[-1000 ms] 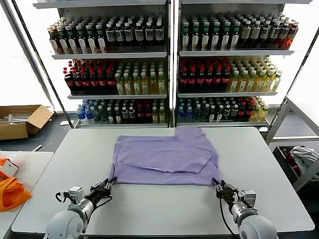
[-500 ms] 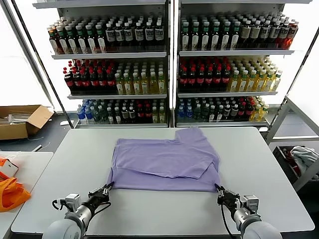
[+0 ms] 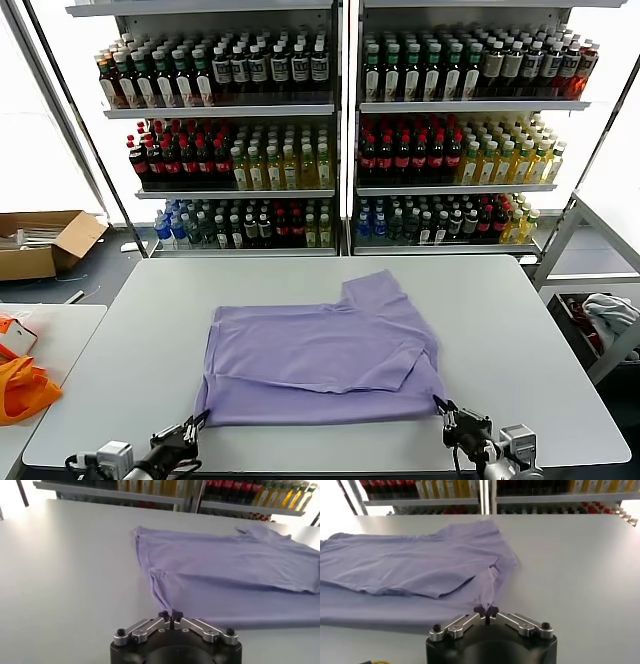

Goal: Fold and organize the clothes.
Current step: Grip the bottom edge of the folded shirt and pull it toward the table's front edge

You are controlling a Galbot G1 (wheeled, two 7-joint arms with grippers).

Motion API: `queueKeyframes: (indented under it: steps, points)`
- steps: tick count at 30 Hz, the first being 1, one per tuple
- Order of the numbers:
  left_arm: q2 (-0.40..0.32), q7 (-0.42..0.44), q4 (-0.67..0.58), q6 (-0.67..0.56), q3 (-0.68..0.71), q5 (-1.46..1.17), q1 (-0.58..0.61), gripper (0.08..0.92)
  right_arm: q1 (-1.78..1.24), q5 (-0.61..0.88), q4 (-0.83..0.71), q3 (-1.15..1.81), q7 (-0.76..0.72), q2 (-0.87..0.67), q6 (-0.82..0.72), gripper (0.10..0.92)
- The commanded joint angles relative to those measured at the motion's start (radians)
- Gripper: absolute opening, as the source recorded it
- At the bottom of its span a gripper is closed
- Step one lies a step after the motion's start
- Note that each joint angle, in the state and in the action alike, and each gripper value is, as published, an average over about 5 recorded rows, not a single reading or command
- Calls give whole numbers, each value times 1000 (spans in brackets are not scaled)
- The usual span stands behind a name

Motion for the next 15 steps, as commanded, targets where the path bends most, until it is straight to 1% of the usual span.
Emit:
queueKeyframes:
  steps: [1,3,9,12,15]
  points:
    - [-2,0,-73,-4,-76,17,116,128,-86,-53,64,15,-25,0,-13,214]
    - [2,2,-63,-5,-81,22,102,169,-88,-47,75,33,-33,-1,-11,266]
    - [27,8,-61,-4,-121,11,76,340,-39,10,83,127,-77,-36,37,431]
    - [40,13,-68,-4,-159,-7,65,427,70,80,47,155,-104,-78,56,518]
    - [64,14,-72,-4,-192,-36,26,513,240,128,-40,128,-147,-118,55,604]
